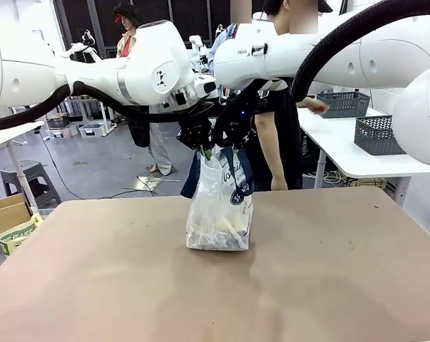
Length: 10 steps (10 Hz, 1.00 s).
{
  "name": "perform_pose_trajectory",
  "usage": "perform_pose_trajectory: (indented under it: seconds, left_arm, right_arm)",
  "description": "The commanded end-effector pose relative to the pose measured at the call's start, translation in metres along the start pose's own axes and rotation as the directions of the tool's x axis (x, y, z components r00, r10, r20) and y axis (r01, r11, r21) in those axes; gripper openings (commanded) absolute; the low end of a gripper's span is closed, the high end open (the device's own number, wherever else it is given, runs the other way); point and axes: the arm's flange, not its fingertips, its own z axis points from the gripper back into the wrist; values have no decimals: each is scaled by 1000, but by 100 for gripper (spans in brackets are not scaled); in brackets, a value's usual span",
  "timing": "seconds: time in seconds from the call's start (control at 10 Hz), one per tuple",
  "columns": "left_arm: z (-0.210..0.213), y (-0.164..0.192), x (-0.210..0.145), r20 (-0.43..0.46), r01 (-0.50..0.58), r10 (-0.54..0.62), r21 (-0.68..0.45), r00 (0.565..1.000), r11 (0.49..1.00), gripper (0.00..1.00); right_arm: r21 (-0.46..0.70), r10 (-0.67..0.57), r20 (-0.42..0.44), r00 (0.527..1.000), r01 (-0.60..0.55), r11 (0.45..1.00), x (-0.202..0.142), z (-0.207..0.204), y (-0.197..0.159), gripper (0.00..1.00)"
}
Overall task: Transfer purchased items from the store into the shopping bag.
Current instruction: Move the Reusable shopping bag to the right side of the table.
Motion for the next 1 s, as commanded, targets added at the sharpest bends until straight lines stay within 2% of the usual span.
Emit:
perform_pose_trajectory:
  seconds: [0.0,0.2,0.4,0.7,0.9]
  left_arm:
    - [0,1,1,19,17,-16,-42,1000,999,0]
    - [0,1,1,35,26,-24,-58,999,998,0]
    - [3,4,-3,49,31,-26,-96,998,995,38]
    - [4,10,-15,14,14,-12,-151,1000,988,96]
    - [8,14,-29,8,-7,8,-190,1000,982,100]
  right_arm:
    - [30,3,-15,1000,-3,1000,13,5,4,0]
    - [43,12,-18,1000,-11,999,14,4,3,0]
    - [46,21,-21,1000,-20,999,12,4,4,0]
    - [41,22,-24,999,-21,999,12,7,2,0]
    - [34,21,-23,1000,-20,999,13,9,4,0]
